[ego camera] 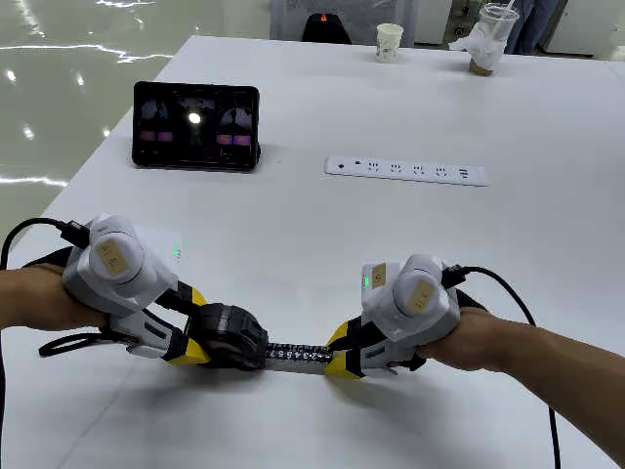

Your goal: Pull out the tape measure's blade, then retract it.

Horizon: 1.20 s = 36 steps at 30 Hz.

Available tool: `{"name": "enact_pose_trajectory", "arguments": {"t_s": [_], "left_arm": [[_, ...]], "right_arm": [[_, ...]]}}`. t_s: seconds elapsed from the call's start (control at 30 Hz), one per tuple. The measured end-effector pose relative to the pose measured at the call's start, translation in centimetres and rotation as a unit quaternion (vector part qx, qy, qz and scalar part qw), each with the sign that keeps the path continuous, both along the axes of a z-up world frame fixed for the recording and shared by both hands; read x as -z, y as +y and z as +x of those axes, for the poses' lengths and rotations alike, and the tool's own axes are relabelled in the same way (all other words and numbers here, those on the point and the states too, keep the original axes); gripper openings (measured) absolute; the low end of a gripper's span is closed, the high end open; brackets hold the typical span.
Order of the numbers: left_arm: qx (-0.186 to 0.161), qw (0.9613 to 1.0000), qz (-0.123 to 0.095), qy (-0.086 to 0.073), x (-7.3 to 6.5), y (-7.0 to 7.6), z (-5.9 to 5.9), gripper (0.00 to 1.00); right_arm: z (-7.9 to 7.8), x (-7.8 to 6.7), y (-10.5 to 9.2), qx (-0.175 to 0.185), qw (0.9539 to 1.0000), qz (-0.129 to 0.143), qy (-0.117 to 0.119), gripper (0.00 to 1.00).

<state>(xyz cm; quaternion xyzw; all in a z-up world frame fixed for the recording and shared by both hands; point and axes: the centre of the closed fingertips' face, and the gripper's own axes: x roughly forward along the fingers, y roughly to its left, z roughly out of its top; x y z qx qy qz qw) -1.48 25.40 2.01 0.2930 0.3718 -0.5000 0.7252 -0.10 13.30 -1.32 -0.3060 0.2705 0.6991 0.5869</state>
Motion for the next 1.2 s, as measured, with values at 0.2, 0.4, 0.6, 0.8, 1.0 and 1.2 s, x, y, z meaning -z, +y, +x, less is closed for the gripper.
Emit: {"name": "enact_pose_trajectory", "arguments": {"t_s": [0.2, 0.4, 0.6, 0.8, 1.0, 1.2], "left_arm": [[-0.001, 1.0000, -0.001, 0.000, 0.0, 0.0, 0.0, 0.25], [-0.001, 1.0000, -0.001, 0.000, 0.0, 0.0, 0.0, 0.25], [-0.001, 1.0000, 0.001, 0.000, 0.0, 0.0, 0.0, 0.25], [-0.001, 1.0000, 0.001, 0.000, 0.0, -0.1, 0.0, 0.25], [-0.001, 1.0000, 0.002, 0.000, 0.0, -0.1, 0.0, 0.25], [-0.002, 1.0000, 0.002, -0.001, 0.0, -0.1, -0.1, 0.25]], "right_arm": [[0.1, 0.0, -0.5, 0.000, 1.0000, -0.003, -0.001, 0.09], [0.1, -0.1, -1.1, 0.001, 1.0000, -0.004, -0.002, 0.09], [0.2, -0.1, -1.8, 0.002, 1.0000, -0.006, -0.002, 0.09], [0.3, -0.1, -2.5, 0.003, 1.0000, -0.009, -0.003, 0.09], [0.4, 0.0, -3.1, 0.003, 0.9999, -0.011, -0.005, 0.09], [0.4, 0.0, -3.6, 0.002, 0.9999, -0.012, -0.004, 0.09]]}}
